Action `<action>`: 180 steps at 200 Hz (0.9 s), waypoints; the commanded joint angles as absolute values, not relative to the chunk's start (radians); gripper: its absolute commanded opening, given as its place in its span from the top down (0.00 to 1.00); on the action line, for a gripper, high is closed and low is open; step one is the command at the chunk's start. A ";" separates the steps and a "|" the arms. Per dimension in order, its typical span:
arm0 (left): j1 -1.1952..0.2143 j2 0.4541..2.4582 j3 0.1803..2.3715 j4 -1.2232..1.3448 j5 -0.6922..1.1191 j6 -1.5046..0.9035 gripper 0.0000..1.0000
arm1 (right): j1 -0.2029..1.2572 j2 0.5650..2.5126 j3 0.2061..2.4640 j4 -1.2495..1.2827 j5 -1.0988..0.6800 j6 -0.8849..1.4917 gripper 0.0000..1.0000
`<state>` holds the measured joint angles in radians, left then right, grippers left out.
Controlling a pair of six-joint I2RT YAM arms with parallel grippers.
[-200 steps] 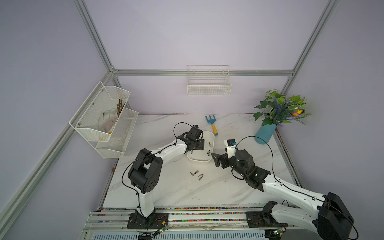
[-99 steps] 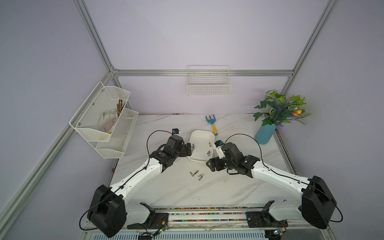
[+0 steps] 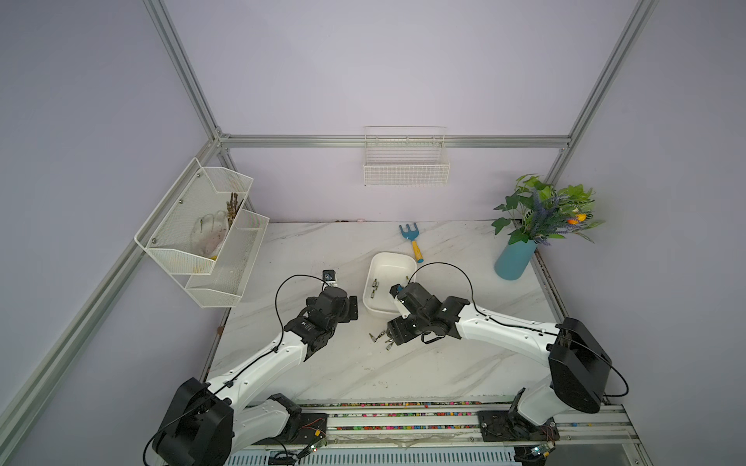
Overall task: Put the bit on the desktop into the storage box
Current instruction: Pick up the screwdriver bit from the center of the board.
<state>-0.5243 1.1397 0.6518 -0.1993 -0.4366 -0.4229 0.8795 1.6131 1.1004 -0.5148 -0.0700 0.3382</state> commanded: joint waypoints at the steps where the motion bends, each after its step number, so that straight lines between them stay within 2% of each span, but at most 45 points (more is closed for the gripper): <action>1: -0.519 1.067 0.626 -0.136 -0.515 -0.402 0.00 | 0.910 1.675 1.158 -0.596 -0.025 0.303 0.32; 14: -0.518 1.036 0.607 -0.124 -0.531 -0.401 0.00 | 0.924 1.710 1.187 -0.616 -0.015 0.289 0.32; 17: -0.519 1.030 0.604 -0.121 -0.534 -0.400 0.00 | 0.927 1.722 1.197 -0.623 -0.013 0.283 0.38; 22: -0.518 1.020 0.597 -0.116 -0.540 -0.400 0.00 | 0.930 1.734 1.209 -0.632 -0.009 0.277 0.40; 62: -0.516 1.006 0.583 -0.109 -0.557 -0.396 0.00 | 0.939 1.799 1.266 -0.667 0.028 0.244 0.45; 96: -0.516 1.025 0.589 -0.110 -0.554 -0.396 0.00 | 0.939 1.841 1.299 -0.682 0.039 0.219 0.56; 180: -0.514 1.045 0.592 -0.105 -0.552 -0.396 0.00 | 0.958 1.858 1.301 -0.710 0.015 0.229 0.57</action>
